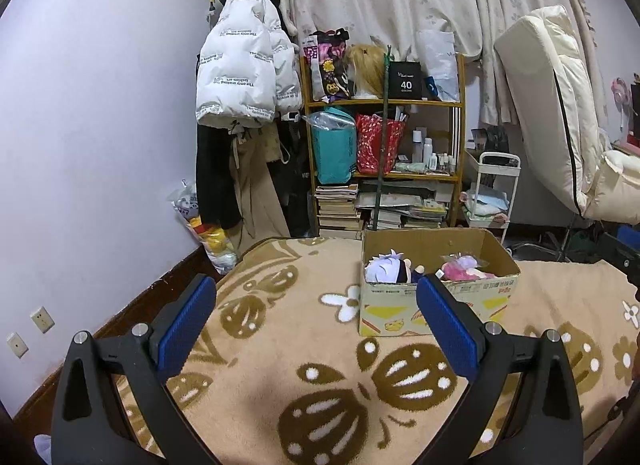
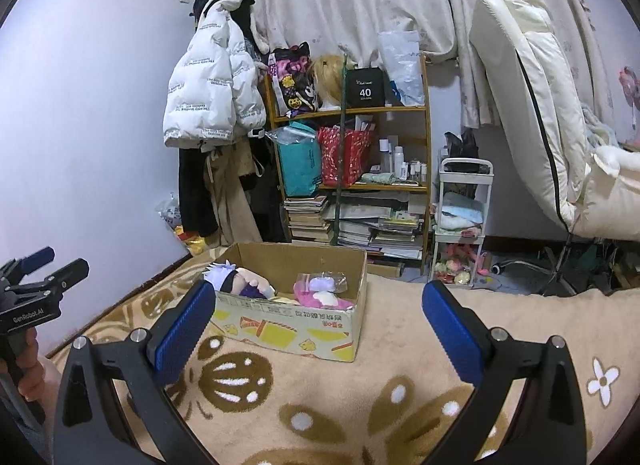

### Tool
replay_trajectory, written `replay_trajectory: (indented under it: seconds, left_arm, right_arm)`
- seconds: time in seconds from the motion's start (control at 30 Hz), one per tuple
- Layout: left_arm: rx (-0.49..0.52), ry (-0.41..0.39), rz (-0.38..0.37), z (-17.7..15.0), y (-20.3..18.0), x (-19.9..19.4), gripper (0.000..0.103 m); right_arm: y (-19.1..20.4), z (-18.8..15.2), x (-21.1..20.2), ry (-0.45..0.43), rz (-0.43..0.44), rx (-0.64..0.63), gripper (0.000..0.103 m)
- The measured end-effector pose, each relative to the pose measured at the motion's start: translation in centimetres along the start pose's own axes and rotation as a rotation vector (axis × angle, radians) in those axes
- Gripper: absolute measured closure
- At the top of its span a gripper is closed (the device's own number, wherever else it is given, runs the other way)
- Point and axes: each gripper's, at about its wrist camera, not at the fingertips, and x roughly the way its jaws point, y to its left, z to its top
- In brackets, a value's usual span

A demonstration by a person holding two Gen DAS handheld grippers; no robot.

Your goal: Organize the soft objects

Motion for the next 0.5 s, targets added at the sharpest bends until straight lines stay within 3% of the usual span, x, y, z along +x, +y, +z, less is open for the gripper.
replay_trajectory:
  seconds: [0.5]
  left_arm:
    - [0.031,0.021,0.002,-0.53,-0.76,0.93,0.004]
  right_arm:
    - [0.14,-0.64,1.08,0.029,0.006,-0.001,0.0]
